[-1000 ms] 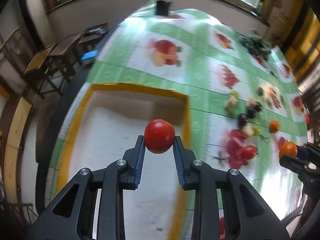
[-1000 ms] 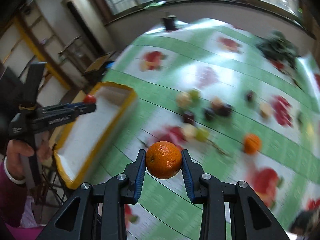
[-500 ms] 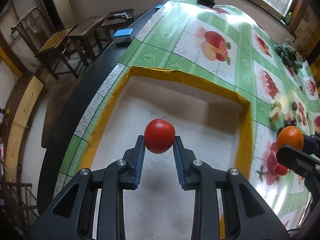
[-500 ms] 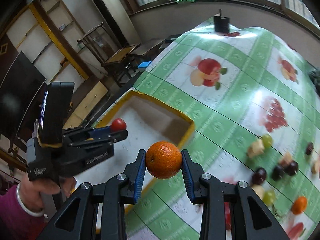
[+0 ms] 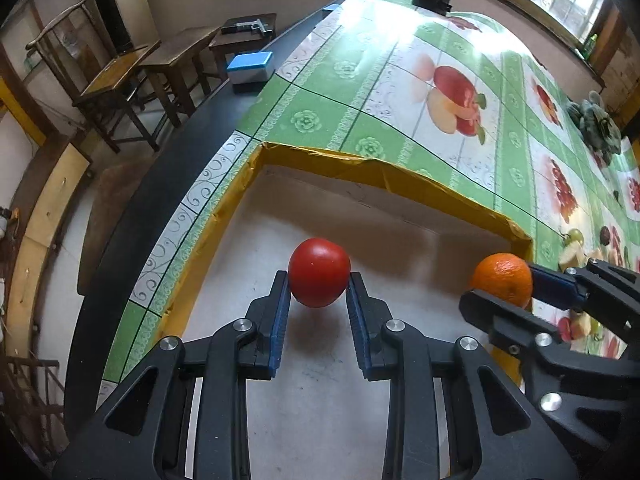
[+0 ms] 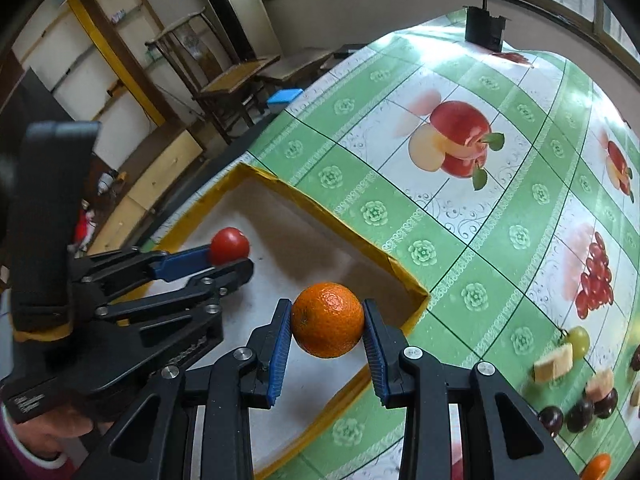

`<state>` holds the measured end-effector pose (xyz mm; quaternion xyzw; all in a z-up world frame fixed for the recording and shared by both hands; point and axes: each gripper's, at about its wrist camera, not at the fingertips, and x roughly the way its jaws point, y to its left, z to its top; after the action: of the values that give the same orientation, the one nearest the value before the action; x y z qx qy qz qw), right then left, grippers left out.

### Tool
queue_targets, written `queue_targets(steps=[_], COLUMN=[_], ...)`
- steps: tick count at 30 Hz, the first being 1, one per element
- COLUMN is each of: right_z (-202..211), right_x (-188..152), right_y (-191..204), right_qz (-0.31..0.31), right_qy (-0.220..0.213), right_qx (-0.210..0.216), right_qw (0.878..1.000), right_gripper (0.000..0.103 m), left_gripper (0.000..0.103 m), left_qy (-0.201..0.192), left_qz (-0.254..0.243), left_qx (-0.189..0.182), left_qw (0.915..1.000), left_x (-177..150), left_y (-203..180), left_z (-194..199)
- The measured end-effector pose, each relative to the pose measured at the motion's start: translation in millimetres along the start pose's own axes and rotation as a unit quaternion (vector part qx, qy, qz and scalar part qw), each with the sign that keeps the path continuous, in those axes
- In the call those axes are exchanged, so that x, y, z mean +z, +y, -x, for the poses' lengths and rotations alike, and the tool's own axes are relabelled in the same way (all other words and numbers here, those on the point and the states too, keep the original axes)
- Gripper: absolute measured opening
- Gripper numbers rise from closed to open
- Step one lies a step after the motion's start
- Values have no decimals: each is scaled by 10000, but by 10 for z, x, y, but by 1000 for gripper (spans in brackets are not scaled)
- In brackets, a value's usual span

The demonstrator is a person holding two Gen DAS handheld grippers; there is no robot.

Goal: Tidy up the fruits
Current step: 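Carry tomato in left tool and orange in right tool to white tray, then open left tool over tray releasing tomato while right tool releases orange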

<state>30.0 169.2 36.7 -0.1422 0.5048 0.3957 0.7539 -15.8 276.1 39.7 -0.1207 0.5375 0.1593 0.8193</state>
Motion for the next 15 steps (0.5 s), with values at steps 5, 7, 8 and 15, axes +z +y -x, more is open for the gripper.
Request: queue_targets(steps=[5,7,8,15], right_z=[-152,-204,-231,-215], right_x=[31,33,37,25], right_y=[59,56,50,29], right_qz=[114,99,80,72], right_qy=[106,145,173,94], right_qx=[-181,-213,-217,-32], right_qw=[9997,9996,9996,9999], right_gripper=[34,34,34,36], left_gripper=[28,28,30,66], left_qy=[21,75,106,170], left_qz=[27,61,56,202], left_qx=[103,132,164,264], left_qw=[9999,9999,9998,9993], left_x=[13,12,10,-23], left_y=[11,20,21,96], left_z=[-67,-96,-112,-135])
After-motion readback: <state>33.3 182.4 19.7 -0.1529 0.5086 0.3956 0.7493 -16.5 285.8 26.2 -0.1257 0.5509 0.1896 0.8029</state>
